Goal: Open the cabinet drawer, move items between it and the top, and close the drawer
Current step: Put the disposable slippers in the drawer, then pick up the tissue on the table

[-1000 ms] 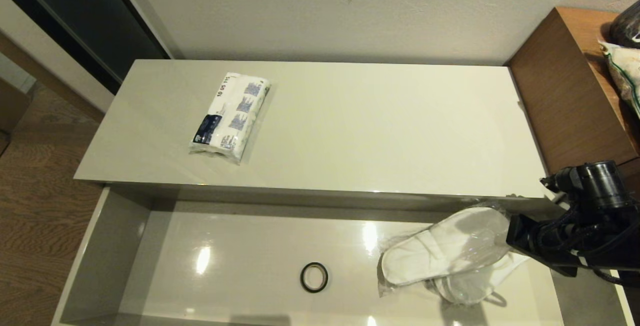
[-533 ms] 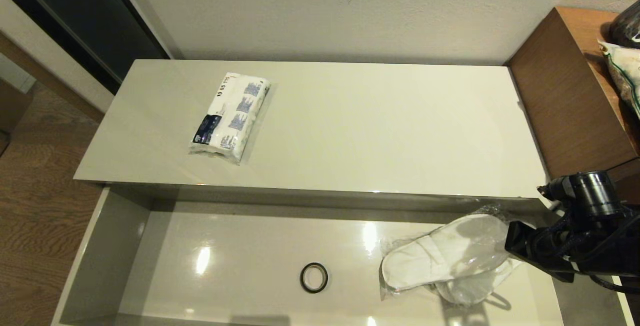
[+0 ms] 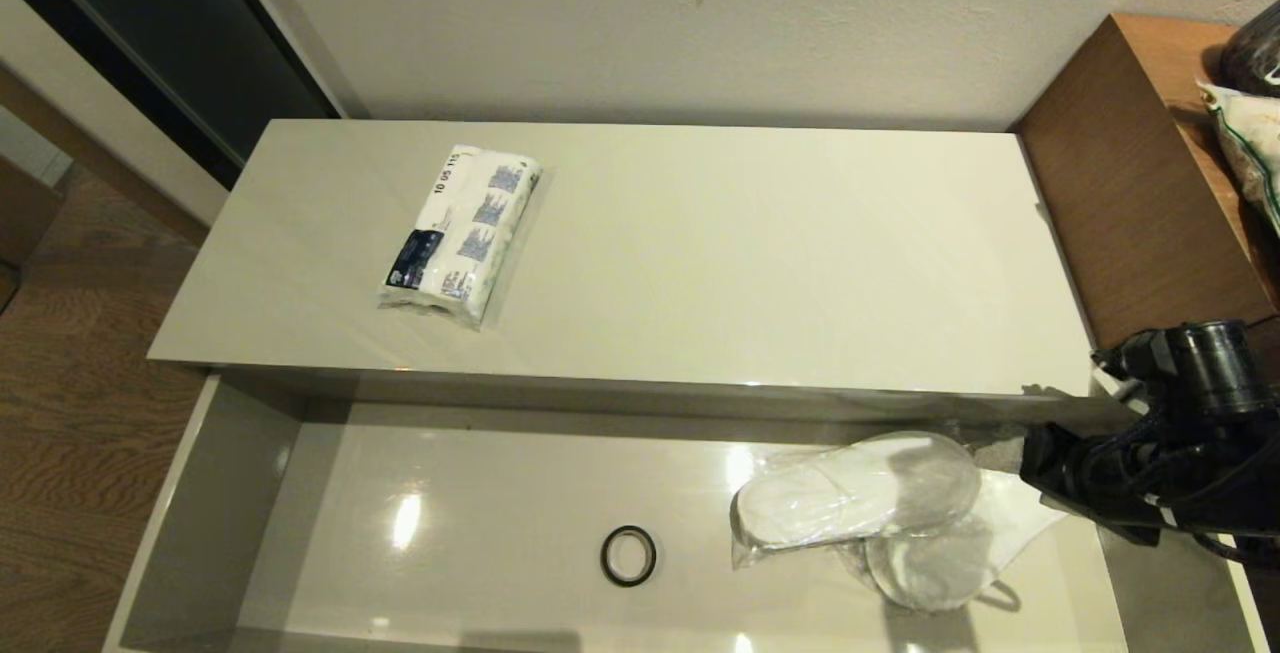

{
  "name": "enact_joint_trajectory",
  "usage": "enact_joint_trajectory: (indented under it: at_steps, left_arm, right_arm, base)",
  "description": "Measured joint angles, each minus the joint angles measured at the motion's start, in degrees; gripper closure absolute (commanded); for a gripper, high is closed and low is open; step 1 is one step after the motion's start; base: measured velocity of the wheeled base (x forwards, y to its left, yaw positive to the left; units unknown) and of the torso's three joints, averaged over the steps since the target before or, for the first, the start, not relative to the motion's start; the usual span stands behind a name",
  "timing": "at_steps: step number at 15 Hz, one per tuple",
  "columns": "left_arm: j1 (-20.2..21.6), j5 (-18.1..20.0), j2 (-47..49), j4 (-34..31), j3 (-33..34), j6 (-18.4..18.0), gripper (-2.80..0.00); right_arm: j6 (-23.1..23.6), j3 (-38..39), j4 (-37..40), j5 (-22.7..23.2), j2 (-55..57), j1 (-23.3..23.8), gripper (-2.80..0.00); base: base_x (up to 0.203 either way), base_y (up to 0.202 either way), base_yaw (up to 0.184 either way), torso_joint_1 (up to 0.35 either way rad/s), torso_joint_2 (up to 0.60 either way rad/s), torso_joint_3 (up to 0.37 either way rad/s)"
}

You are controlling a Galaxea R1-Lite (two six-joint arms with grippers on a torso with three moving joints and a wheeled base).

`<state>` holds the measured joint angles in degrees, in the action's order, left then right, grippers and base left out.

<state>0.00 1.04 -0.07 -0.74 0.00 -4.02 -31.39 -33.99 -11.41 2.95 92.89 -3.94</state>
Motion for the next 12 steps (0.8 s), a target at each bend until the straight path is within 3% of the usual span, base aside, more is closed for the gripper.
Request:
enact_joint_trajectory:
  at_steps: [4,9,10,12]
  left_arm:
    - [0.0,0.01,0.0,-0.02,0.0,0.0,0.0]
    - [0.0,0.02,0.0,-0.02,0.0,0.01,0.0]
    - [0.0,0.0,0.0,-0.03,0.0,0.03,0.0]
    - [0.0,0.0,0.0,0.0,0.0,0.0,0.0]
  right_arm:
    - [0.09,-4.29,8.88,0.37,-7.23,0.02,-2.8]
    - [0.28,-17.97,29.61,2.04,-19.6,-0.05,-2.8]
    - [0.61,-20.44,33.95,2.12,-22.04,-0.07,0.0]
    - [2.59,-24.65,41.62,2.17,-27.05,-0.07,0.0]
  base:
    - [0.0,0.0,0.0,0.0,0.0,0.0]
    - [0.0,0.0,0.0,0.0,0.0,0.0]
    - [0.0,0.0,0.0,0.0,0.0,0.0]
    - [0.0,0.0,0.0,0.0,0.0,0.0]
